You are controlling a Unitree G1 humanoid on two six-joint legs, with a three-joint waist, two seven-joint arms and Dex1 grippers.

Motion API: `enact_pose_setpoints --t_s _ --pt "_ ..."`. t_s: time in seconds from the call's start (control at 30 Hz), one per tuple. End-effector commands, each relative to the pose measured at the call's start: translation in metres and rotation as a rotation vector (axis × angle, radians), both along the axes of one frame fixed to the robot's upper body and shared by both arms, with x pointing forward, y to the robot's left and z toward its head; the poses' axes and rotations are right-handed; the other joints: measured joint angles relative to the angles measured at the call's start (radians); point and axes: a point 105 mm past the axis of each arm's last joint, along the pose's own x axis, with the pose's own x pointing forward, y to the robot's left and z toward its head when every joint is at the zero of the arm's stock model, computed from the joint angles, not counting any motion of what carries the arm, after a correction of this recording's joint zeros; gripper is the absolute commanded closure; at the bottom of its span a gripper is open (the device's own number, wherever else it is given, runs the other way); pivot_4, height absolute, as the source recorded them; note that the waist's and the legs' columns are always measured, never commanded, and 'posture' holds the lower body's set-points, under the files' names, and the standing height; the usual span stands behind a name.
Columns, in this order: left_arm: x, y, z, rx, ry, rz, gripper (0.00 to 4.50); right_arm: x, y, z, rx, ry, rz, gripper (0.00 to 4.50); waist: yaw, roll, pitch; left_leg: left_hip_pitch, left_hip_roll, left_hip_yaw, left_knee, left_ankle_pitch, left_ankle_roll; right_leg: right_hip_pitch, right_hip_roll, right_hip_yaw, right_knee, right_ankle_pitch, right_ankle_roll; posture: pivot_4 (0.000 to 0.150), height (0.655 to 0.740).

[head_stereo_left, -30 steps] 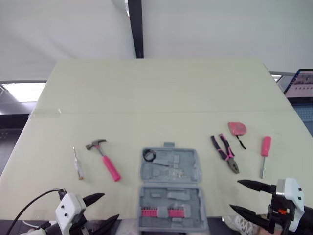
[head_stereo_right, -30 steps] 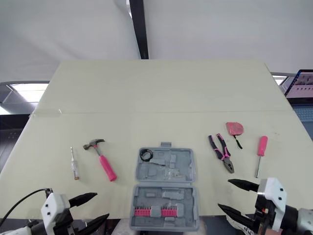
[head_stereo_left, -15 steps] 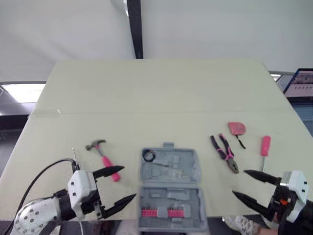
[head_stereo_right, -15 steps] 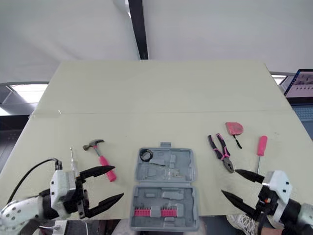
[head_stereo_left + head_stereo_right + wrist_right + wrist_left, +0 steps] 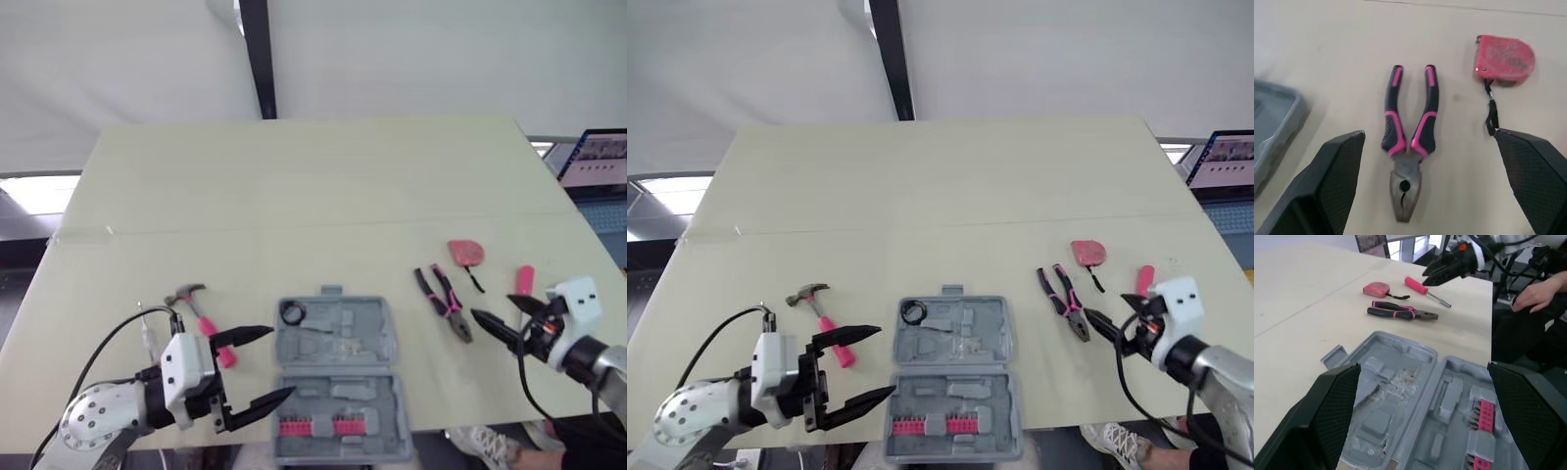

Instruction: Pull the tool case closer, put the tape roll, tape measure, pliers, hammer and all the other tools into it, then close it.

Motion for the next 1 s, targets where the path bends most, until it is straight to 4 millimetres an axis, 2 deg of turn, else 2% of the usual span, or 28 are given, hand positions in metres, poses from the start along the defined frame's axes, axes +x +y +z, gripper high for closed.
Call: enact_pose_setpoints --t_s 0.03,0.23,0.4,1.0 --pt "0.003 -0.002 0.001 0.009 -0.031 0.003 0.05 0.021 -0.01 0.0 -0.089 0.006 -0.071 0.0 0.004 0.0 0.0 0.0 0.0 0.0 0.0 0.0 0.0 0.0 0.0 0.0 0.0 0.0 0.0 0.15 0.74" --pt "0.004 -0.002 0.0 0.02 -0.037 0.015 0.05 0.055 -0.023 -0.008 -0.168 0.033 -0.176 0.0 0.0 0.001 0.0 -0.001 0.0 0.0 0.0 0.0 0.0 -0.001 0.0 0.0 0.001 0.0 0.0 0.15 0.74" --pt "0.003 -0.002 -0.001 0.028 -0.042 0.028 0.05 0.074 -0.031 -0.012 -0.139 0.042 -0.247 0.0 -0.001 0.001 0.0 -0.001 0.0 0.0 0.0 0.0 0.0 -0.002 0.0 0.0 0.001 0.0 0.0 0.15 0.74" --pt "-0.001 0.003 -0.005 0.053 -0.042 0.05 0.05 0.091 -0.018 -0.032 -0.096 0.089 -0.257 0.0 -0.003 0.001 0.0 -0.002 0.0 0.001 0.0 0.0 0.0 -0.003 0.0 0.0 0.001 0.0 0.0 0.15 0.74"
